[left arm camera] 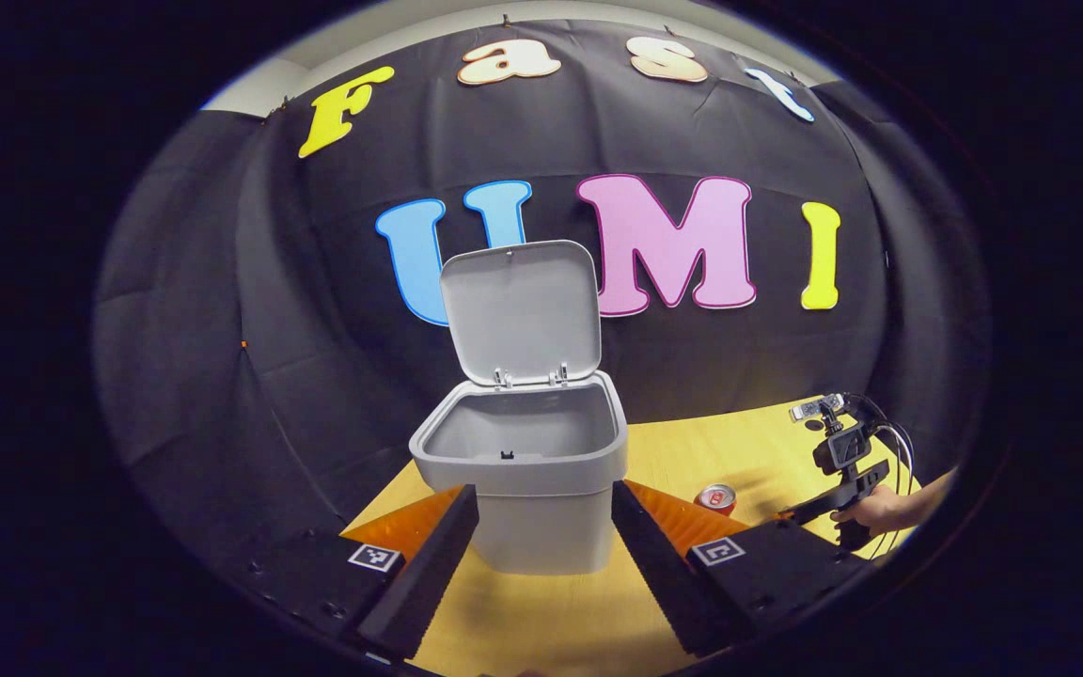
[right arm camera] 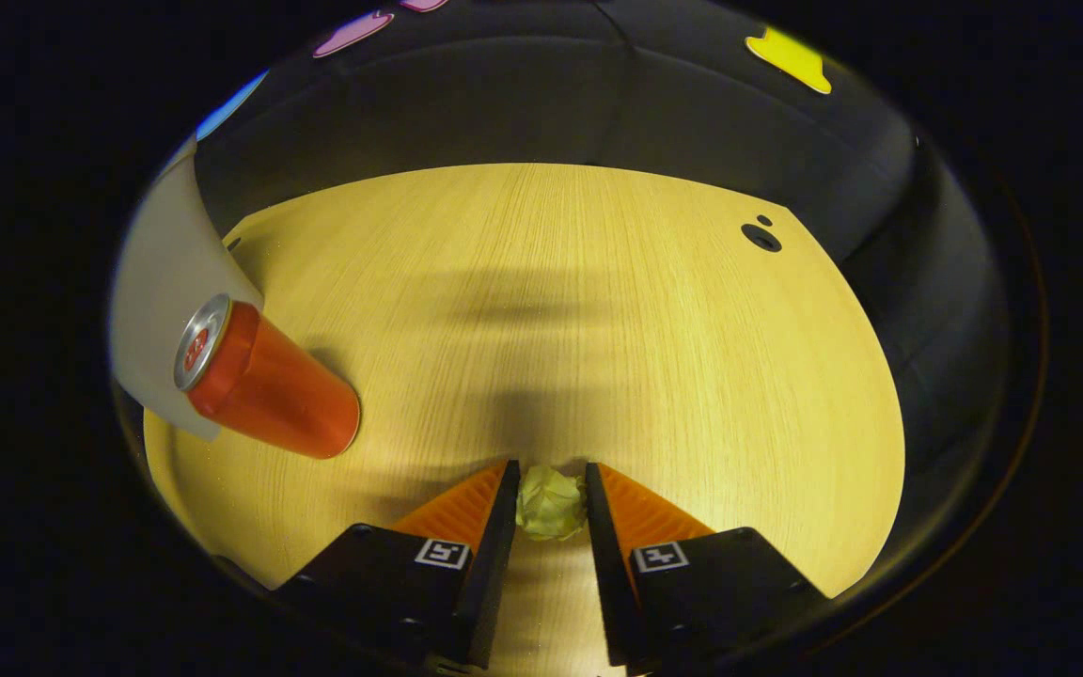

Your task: Press the lid of the desktop garbage bin to open it, pick up the crumpled paper on the desktop and throw it into the bin, then pick up the pop can on the desktop and drop it into the bin, and finally close the garbage bin lid.

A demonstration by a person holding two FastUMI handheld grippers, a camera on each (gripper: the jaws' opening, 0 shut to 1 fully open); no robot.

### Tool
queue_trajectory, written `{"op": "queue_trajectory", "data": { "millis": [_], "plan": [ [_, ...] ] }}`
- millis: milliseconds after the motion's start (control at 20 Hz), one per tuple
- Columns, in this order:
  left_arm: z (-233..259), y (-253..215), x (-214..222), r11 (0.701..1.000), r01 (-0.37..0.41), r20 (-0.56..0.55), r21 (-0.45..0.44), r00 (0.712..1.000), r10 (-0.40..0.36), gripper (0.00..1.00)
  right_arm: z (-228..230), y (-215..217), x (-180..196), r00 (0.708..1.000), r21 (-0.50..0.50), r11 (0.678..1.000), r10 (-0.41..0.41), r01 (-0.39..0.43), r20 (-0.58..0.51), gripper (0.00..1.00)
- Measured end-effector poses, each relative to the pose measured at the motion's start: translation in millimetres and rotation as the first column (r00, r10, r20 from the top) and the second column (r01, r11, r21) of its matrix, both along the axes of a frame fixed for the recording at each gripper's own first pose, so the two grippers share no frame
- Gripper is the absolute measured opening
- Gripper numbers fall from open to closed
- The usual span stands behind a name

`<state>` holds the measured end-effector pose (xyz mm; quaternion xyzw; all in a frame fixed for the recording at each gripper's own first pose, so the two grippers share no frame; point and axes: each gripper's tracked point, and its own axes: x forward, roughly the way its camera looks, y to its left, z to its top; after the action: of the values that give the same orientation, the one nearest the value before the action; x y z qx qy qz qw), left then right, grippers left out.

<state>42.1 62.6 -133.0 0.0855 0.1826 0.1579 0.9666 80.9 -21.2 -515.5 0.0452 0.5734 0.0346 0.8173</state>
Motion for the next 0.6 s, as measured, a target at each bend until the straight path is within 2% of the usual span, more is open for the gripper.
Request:
{"op": "queue_trajectory", "data": {
  "millis": [50, 100, 150, 250, 300, 400, 500, 600],
  "plan": [
    [-1.5, -0.8, 0.7, 1.000, 0.001, 0.001, -0.004, 1.000, -0.001, 0.96, -0.2, -0.4, 0.4, 1.000, -0.001, 1.000, 0.009, -0.009, 0.003, 0.41],
    [-2.6, -3.0, 2.4, 1.000, 0.003, 0.000, -0.010, 1.000, -0.003, 0.96, -0.9, -0.7, -0.9, 1.000, -0.003, 1.000, 0.016, -0.016, 0.004, 0.41],
    [-4.1, -4.3, 3.7, 1.000, 0.006, 0.000, -0.015, 1.000, -0.006, 0.94, -0.7, 1.1, -2.5, 1.000, -0.005, 1.000, 0.022, -0.022, 0.007, 0.53],
    [-4.9, -7.9, 4.7, 1.000, 0.011, 0.001, -0.022, 1.000, -0.011, 0.96, 0.1, -2.0, -1.9, 0.999, -0.014, 0.999, 0.046, -0.046, 0.015, 0.52],
    [-4.4, -9.6, 5.2, 1.000, 0.013, 0.003, -0.023, 1.000, -0.013, 0.96, 1.4, -2.1, -1.3, 0.998, -0.021, 0.998, 0.064, -0.063, 0.022, 0.43],
    [-5.8, -11.7, 5.9, 0.999, 0.018, 0.004, -0.031, 1.000, -0.018, 0.96, 1.6, -3.7, -3.5, 0.996, -0.032, 0.995, 0.090, -0.089, 0.023, 0.37],
    [-6.8, -16.2, 4.0, 0.999, 0.027, 0.005, -0.040, 1.000, -0.026, 0.96, 6.6, -5.1, -1.8, 0.995, -0.027, 0.996, 0.086, -0.085, 0.041, 0.37],
    [-5.6, -17.8, 4.3, 0.998, 0.038, 0.009, -0.041, 0.999, -0.038, 0.96, 27.4, -4.7, 11.1, 0.991, -0.024, 0.997, 0.073, -0.071, 0.111, 0.37]
  ]
}}
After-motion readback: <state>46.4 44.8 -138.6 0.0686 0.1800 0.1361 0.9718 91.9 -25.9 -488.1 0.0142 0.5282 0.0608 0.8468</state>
